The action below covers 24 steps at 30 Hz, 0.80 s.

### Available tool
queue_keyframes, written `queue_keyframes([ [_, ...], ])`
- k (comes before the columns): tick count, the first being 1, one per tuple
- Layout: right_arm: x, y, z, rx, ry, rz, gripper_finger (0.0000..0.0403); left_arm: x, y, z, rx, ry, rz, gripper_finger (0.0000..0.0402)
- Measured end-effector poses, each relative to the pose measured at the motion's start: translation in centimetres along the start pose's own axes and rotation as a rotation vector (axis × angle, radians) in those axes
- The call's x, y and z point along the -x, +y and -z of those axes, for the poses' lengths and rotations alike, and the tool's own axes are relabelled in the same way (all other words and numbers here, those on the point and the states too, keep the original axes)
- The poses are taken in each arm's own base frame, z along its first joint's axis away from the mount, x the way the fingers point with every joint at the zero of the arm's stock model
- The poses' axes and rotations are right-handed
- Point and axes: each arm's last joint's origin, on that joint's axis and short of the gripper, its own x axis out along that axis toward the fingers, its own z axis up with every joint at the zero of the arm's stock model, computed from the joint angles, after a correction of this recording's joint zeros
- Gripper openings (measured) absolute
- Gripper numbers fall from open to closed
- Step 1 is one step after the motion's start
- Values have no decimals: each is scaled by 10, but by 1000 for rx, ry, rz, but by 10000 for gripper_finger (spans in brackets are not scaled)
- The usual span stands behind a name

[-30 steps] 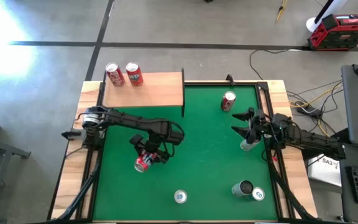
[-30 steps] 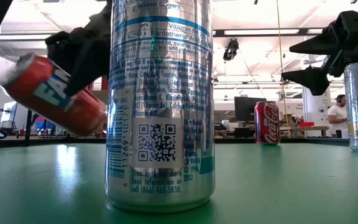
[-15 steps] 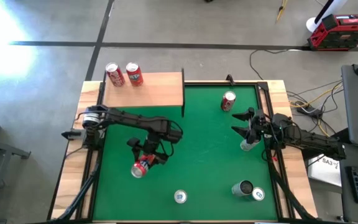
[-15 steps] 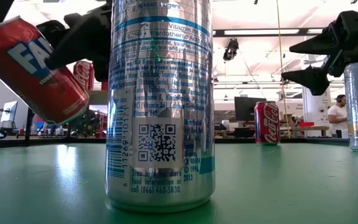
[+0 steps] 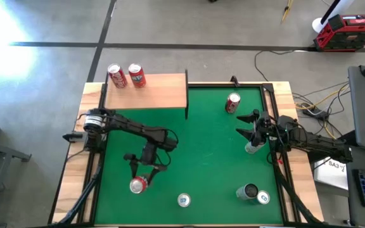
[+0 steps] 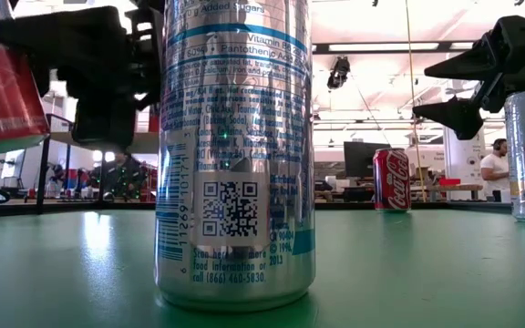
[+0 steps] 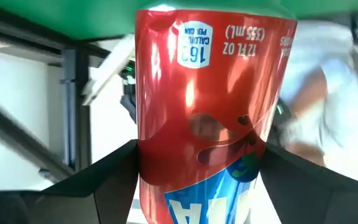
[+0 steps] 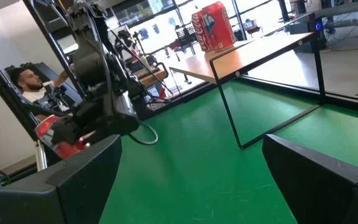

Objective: Place canned beverage on shelf
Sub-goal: Put the red soda can aligned with the other red soda can on the shelf

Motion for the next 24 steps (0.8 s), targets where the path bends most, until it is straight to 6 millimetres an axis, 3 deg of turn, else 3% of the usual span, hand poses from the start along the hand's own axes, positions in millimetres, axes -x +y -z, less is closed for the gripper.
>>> queue_keyframes([
  [7,0,0,0,0,0,0,382,-16,2,-9,-37,43,15,285],
  [24,0,0,0,0,0,0,382,-25,9,-35,-93,-16,24,285],
])
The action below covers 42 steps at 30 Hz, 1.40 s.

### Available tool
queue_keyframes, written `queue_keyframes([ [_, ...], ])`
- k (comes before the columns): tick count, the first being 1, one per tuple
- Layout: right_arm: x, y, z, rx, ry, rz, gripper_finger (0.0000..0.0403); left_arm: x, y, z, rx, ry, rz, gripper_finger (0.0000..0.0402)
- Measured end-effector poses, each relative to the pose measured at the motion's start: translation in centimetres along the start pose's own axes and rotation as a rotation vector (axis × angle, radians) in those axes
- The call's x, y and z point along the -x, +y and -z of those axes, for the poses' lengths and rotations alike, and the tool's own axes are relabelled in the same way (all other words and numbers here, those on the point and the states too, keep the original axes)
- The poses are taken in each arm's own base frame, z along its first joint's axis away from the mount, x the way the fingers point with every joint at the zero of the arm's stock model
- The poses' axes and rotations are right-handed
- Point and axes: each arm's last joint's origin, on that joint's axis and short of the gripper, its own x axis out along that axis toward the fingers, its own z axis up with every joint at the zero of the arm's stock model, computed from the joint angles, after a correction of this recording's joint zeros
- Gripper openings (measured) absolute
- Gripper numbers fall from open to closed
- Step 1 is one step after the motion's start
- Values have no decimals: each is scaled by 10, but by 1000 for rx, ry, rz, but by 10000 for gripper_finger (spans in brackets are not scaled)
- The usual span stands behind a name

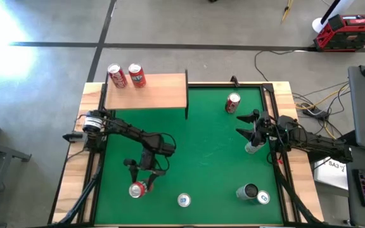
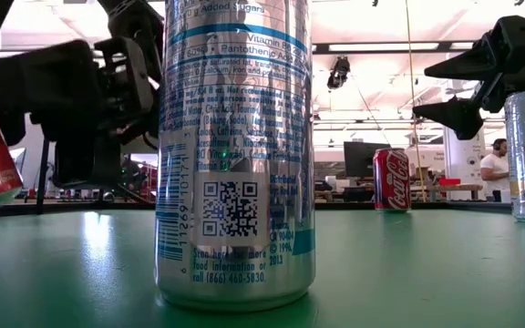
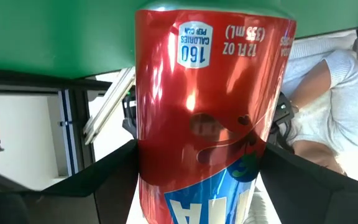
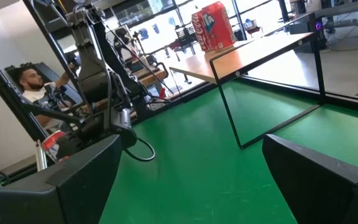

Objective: Place canned beverage on shelf
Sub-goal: Put the red soda can aligned with the other red soda can on the shelf

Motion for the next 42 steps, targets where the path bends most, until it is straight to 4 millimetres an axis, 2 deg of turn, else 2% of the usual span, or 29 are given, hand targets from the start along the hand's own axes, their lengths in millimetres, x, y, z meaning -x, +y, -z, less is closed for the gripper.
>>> queue_keyframes([
  [9,0,0,0,0,0,0,382,-5,7,-13,-3,22,45,285],
  [21,0,0,0,0,1,0,382,-2,7,-15,-9,-5,47,285],
  [30,0,0,0,0,0,0,382,-1,3,-16,-23,-27,50,314],
  [42,0,0,0,0,0,0,382,2,2,-19,-26,-63,54,318],
])
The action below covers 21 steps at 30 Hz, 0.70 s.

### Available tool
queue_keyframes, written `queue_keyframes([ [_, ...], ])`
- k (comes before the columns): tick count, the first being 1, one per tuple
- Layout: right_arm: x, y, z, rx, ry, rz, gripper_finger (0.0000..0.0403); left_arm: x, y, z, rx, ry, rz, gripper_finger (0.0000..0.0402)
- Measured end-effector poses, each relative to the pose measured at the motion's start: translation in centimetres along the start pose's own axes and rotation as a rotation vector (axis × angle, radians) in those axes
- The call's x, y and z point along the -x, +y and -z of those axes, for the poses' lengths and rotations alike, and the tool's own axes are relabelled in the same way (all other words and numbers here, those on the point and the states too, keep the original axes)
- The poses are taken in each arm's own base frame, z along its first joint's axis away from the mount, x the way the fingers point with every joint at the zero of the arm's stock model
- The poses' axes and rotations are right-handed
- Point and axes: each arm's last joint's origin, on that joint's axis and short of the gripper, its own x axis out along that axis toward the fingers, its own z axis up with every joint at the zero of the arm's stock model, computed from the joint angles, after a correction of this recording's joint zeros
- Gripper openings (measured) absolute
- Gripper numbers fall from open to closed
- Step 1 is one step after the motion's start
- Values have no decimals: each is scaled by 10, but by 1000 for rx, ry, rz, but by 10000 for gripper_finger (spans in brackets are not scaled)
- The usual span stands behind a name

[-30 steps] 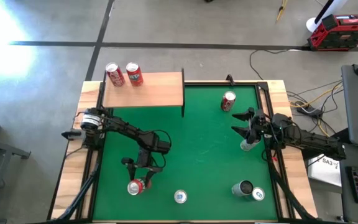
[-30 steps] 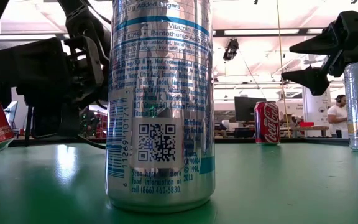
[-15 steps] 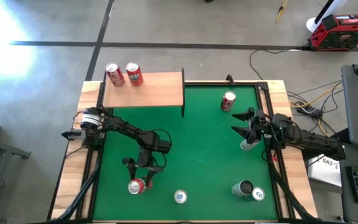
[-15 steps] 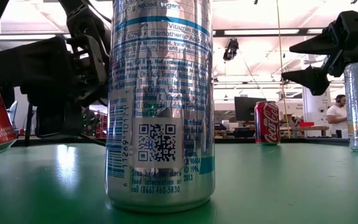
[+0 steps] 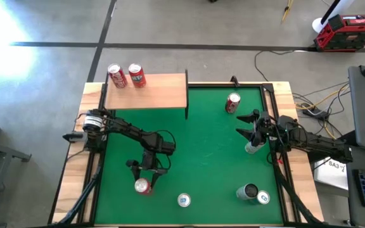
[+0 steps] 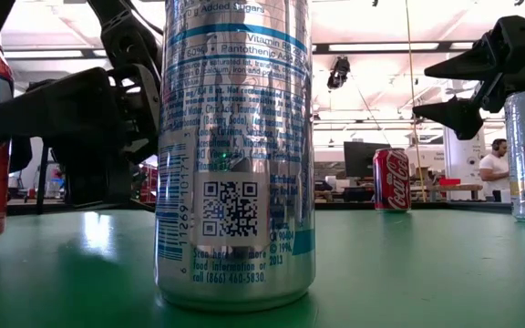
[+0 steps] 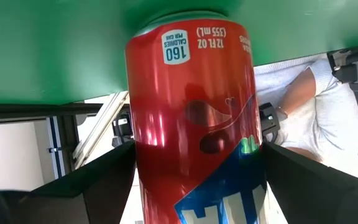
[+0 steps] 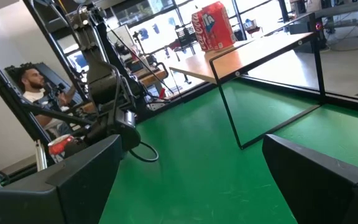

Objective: Place canned beverage on shelf
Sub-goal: Put the red soda can aligned with the other red soda can on the shelf

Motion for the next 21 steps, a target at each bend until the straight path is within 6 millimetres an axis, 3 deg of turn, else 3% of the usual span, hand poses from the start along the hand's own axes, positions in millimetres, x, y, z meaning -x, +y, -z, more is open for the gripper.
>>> queue_keyframes([
  [8,0,0,0,0,0,0,382,2,0,-1,-8,-15,3,329],
  [21,0,0,0,0,0,0,382,6,0,-4,-13,-35,12,395],
])
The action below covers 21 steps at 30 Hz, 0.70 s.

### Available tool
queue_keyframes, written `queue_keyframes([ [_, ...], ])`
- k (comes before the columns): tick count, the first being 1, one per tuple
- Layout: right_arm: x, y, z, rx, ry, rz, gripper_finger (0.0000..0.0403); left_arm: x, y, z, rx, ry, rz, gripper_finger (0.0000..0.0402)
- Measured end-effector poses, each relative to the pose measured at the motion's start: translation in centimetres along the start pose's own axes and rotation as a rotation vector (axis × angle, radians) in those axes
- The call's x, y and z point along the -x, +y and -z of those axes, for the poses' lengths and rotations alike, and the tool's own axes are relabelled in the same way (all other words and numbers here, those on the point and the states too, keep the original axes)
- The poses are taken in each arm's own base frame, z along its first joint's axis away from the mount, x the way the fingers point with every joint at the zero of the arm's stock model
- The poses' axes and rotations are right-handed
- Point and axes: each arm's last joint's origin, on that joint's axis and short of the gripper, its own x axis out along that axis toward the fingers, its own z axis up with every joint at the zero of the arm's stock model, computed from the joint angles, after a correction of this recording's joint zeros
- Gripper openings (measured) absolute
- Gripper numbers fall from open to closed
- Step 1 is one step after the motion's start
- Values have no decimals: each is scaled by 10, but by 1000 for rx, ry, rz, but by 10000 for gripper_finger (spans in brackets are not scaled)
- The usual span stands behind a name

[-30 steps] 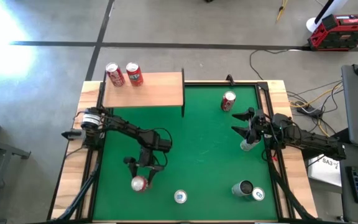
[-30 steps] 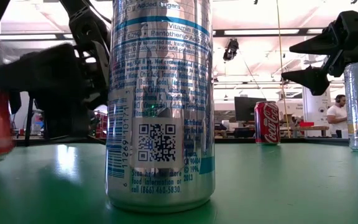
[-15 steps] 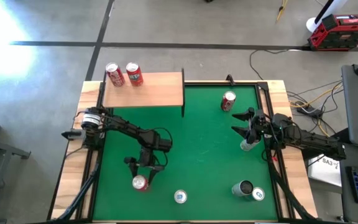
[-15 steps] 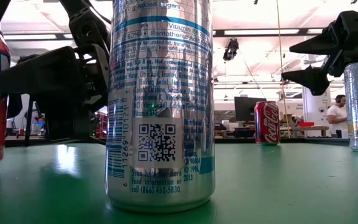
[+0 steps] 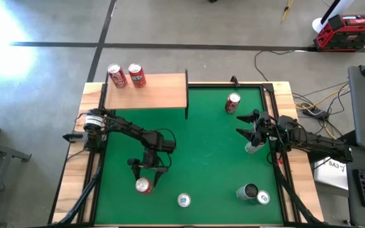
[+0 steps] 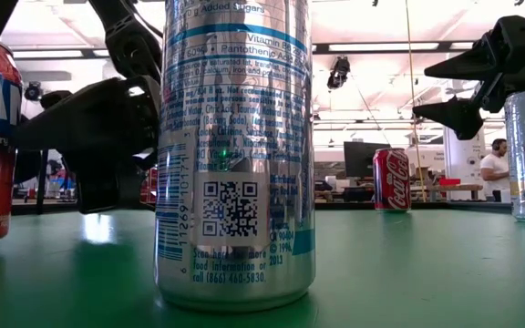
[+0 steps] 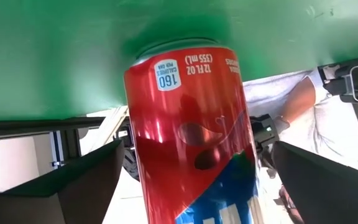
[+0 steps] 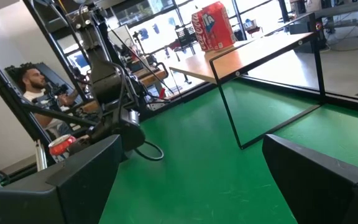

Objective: Place canned beverage on shelf
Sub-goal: Put the red soda can aligned with the other red soda can on the shelf

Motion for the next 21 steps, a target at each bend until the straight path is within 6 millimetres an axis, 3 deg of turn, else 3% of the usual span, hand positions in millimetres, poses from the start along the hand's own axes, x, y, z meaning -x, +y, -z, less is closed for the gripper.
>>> queue_keyframes([
  [9,0,0,0,0,0,0,382,8,1,5,-22,0,20,399],
  [14,0,0,0,0,0,0,382,17,1,24,-59,-87,-1,399],
  [21,0,0,0,0,0,0,382,31,1,58,-76,-349,-11,399],
])
